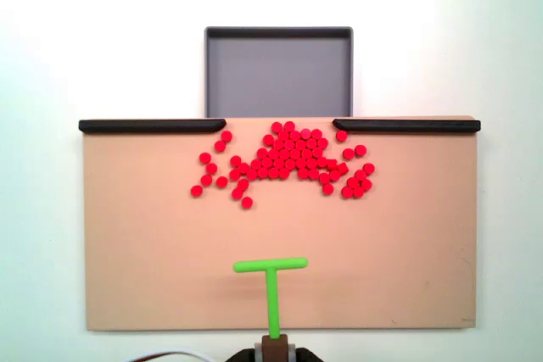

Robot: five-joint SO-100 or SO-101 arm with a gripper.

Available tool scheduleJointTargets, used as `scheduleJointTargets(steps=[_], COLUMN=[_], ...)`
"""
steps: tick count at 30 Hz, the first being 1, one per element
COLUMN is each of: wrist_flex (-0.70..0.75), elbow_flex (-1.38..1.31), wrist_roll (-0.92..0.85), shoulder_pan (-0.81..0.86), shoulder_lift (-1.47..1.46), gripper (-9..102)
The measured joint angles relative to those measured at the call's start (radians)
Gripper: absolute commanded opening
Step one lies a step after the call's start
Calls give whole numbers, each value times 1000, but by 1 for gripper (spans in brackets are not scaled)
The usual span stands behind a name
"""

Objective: Gather the bottom side granules

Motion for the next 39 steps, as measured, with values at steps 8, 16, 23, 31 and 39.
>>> scheduleJointTargets(steps=[8, 16, 23, 31, 39], wrist_flex=[0, 0, 0, 0, 0], elbow_flex=[0, 0, 0, 0, 0], wrist_roll=[38, 38, 38, 35, 35], shoulder_pan=[-9, -9, -9, -11, -20], shoulder_lift=[-26, -26, -26, -26, -26], gripper=[0, 0, 0, 0, 0])
